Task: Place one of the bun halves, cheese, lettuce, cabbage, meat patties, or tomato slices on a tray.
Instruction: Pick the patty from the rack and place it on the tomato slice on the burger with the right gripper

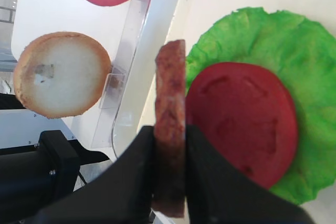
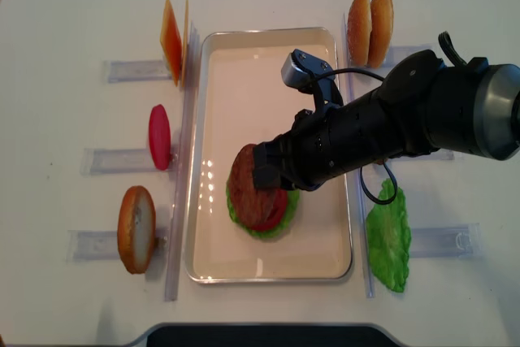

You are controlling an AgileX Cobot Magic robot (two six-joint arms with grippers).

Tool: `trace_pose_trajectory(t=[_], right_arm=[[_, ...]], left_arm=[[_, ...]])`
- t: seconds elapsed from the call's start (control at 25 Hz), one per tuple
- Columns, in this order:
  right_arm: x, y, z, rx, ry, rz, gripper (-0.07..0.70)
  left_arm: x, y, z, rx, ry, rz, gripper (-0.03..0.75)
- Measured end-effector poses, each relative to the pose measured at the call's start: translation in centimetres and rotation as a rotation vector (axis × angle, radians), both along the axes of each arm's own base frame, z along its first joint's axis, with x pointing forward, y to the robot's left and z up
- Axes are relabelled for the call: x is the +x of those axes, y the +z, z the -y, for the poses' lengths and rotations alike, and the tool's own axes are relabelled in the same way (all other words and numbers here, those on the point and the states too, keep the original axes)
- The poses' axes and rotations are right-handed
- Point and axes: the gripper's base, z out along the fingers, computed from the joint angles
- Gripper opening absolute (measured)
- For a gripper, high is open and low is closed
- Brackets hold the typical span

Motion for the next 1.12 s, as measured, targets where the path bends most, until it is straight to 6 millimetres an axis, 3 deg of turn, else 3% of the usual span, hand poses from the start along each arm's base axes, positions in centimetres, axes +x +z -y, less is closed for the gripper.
trace_pose_trajectory(t=[0.36, 0.44, 0.6, 0.72, 1.12], right_arm=[[0.0, -0.1, 0.0, -0.005, 0.013, 0.007, 0.161], [0.0, -0.2, 0.1, -0.022, 0.028, 0.026, 0.239], [-0.1, -0.3, 0.2, -0.043, 0.069, 0.067, 0.496], [0.0, -0.3, 0.3, -0.064, 0.086, 0.098, 0.598], [-0.6, 3.5, 1.7, -0.122, 0.157, 0.34, 0.619]], left_arm=[[0.0, 0.0, 0.0, 0.0, 0.0, 0.0, 0.0], [0.0, 0.0, 0.0, 0.0, 0.0, 0.0, 0.0], [0.0, 0.0, 0.0, 0.0, 0.0, 0.0, 0.0], [0.0, 0.0, 0.0, 0.0, 0.0, 0.0, 0.0], [0.0, 0.0, 0.0, 0.0, 0.0, 0.0, 0.0]])
